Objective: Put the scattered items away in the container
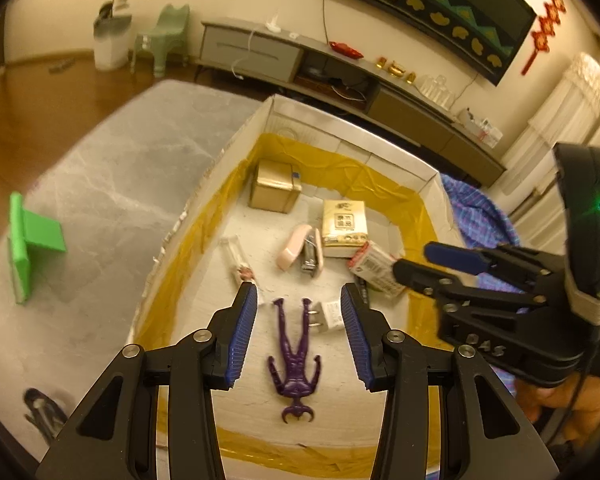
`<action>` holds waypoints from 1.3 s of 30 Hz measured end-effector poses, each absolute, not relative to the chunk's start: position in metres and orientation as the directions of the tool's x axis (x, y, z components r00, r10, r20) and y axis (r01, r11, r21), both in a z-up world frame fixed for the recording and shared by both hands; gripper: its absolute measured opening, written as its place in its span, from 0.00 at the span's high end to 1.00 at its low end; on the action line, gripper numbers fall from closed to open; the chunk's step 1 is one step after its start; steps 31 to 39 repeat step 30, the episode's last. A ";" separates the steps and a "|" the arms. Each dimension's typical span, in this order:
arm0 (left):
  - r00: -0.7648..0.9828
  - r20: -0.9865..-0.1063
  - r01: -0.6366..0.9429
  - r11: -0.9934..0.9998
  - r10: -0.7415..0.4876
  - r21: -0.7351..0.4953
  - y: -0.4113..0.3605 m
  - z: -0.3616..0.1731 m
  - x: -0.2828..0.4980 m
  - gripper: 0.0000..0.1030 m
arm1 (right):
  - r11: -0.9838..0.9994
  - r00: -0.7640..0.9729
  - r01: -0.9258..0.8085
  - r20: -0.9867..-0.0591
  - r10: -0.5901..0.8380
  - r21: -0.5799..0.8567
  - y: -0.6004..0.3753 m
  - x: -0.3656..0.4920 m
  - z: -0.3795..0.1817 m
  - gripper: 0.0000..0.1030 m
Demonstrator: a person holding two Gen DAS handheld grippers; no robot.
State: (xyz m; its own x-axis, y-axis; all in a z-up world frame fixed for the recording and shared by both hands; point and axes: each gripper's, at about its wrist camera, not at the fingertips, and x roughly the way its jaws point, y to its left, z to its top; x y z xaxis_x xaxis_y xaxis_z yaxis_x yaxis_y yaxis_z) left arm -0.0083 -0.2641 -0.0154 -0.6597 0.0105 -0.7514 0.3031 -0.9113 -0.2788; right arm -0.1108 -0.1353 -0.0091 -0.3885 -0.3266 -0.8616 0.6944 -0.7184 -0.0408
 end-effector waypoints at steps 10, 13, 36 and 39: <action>-0.692 -0.719 0.283 -0.941 -0.065 -0.187 -0.249 0.007 0.005 0.55 | -0.701 -0.383 0.712 -0.856 -0.349 -0.033 -0.112 -0.082 0.012 0.53; -0.691 -0.719 0.280 -0.942 -0.065 -0.184 -0.248 0.010 0.008 0.54 | -0.684 -0.380 0.729 -0.853 -0.357 -0.038 -0.106 -0.068 0.022 0.52; -0.767 -0.642 0.185 -0.958 0.000 -0.221 -0.217 0.030 0.034 0.34 | -0.617 -0.385 0.775 -0.876 -0.291 -0.135 -0.067 -0.003 0.034 0.41; -0.767 -0.642 0.185 -0.958 0.000 -0.221 -0.217 0.030 0.034 0.34 | -0.617 -0.385 0.775 -0.876 -0.291 -0.135 -0.067 -0.003 0.034 0.41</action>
